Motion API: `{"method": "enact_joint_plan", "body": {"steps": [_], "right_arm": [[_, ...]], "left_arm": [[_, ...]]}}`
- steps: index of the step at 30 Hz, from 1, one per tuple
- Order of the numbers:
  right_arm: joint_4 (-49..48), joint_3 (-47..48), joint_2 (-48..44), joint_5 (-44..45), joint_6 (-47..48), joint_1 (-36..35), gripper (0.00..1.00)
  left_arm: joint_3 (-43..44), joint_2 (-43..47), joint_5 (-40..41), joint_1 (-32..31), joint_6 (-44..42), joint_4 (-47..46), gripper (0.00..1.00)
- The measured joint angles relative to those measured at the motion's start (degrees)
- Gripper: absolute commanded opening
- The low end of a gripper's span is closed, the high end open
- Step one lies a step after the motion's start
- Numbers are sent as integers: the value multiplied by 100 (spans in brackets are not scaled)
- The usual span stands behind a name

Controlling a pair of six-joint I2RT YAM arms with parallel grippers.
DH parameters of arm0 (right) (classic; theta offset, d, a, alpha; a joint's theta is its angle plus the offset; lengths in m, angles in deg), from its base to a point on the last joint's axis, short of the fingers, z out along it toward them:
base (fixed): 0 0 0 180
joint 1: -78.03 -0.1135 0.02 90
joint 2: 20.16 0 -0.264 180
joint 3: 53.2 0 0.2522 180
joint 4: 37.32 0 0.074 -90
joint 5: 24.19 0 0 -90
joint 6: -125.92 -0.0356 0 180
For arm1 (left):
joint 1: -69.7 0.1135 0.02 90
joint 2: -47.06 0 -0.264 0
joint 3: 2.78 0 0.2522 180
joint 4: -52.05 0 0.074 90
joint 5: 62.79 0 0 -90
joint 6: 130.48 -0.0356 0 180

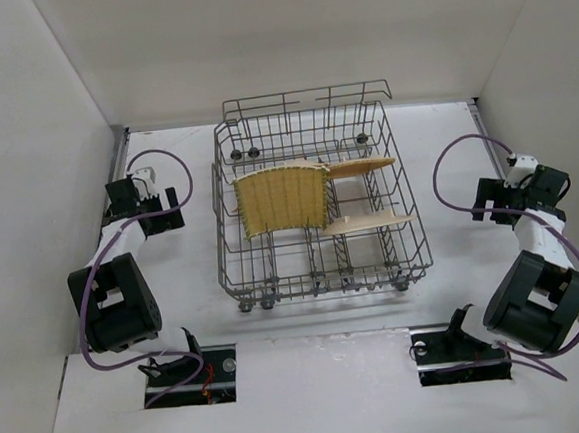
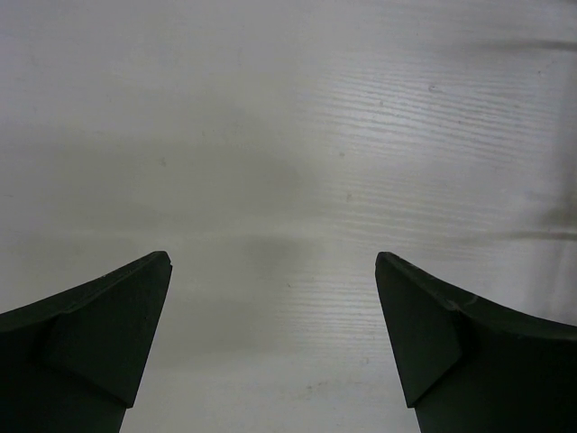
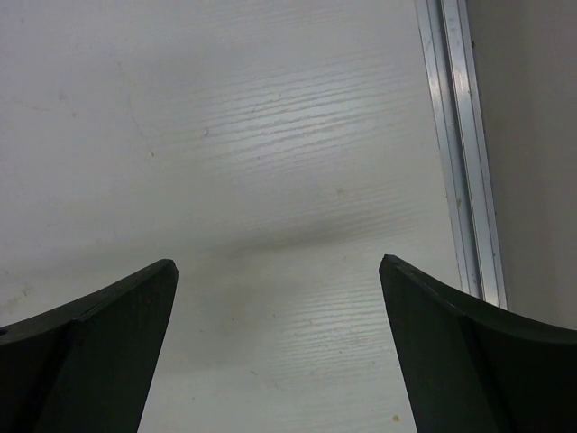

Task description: Load the plates into the dish rack

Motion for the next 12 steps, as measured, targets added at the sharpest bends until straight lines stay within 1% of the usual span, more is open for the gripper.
{"method": "enact_joint_plan", "body": {"steps": [12], "right_arm": [[4, 0, -7, 72, 0, 0, 100]], "left_arm": [[-101, 0, -59, 13, -42, -186, 100]]}}
